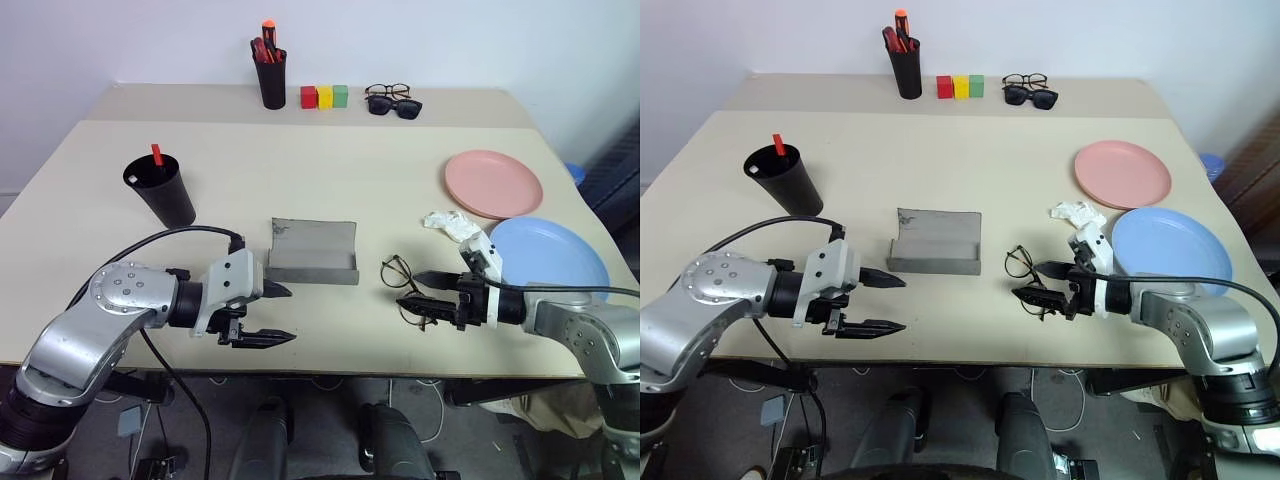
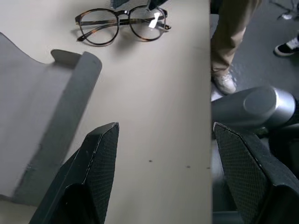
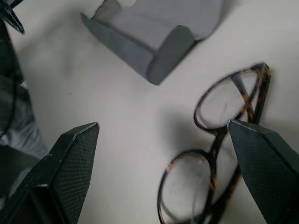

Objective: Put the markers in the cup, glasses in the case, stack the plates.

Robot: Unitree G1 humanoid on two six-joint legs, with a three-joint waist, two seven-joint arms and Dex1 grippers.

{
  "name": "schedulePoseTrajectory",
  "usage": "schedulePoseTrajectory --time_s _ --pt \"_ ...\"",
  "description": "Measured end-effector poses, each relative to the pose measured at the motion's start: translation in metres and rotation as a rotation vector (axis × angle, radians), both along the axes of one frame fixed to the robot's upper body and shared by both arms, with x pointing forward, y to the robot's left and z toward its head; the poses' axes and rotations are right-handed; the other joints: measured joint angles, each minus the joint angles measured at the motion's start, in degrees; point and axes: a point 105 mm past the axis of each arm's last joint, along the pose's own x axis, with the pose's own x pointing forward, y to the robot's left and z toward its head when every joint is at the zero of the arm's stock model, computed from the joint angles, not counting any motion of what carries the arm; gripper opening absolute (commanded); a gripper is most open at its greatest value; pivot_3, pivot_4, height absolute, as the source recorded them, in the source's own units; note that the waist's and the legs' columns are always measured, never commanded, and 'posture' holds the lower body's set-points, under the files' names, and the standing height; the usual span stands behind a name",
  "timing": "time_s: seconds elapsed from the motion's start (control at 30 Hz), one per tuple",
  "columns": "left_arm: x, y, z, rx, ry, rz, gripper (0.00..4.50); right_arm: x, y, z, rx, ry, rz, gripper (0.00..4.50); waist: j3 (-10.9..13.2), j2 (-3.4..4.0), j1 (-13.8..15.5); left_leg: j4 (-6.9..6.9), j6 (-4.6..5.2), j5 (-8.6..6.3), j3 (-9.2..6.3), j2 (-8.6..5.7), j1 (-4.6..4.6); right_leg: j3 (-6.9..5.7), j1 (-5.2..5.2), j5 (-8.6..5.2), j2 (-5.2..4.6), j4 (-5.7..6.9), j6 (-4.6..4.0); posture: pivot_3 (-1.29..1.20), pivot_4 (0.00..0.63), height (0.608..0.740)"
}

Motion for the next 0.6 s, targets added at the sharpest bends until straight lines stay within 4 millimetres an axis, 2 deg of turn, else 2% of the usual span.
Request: schedulePoseTrajectory --time_s 0.23,0.6 --pt "-0.004 -0.001 0.000 -0.012 0.012 0.025 3.28 0.003 0.000 -0.003 -0.012 0.040 0.025 4.50 0.00 0.00 -0.06 -0.01 0.00 0.00 0.01 0.00 0.00 0.00 -0.01 0.00 0.00 -0.01 0.00 0.00 0.150 0.740" --pt "-0.004 0.000 -0.001 -0.023 0.015 0.055 3.28 0.006 -0.015 0.002 -0.025 0.043 -0.025 4.50 0.00 0.00 -0.04 -0.01 0.00 0.00 0.02 0.00 0.00 0.00 -0.02 0.00 0.00 -0.01 0.01 0.00 0.150 0.740"
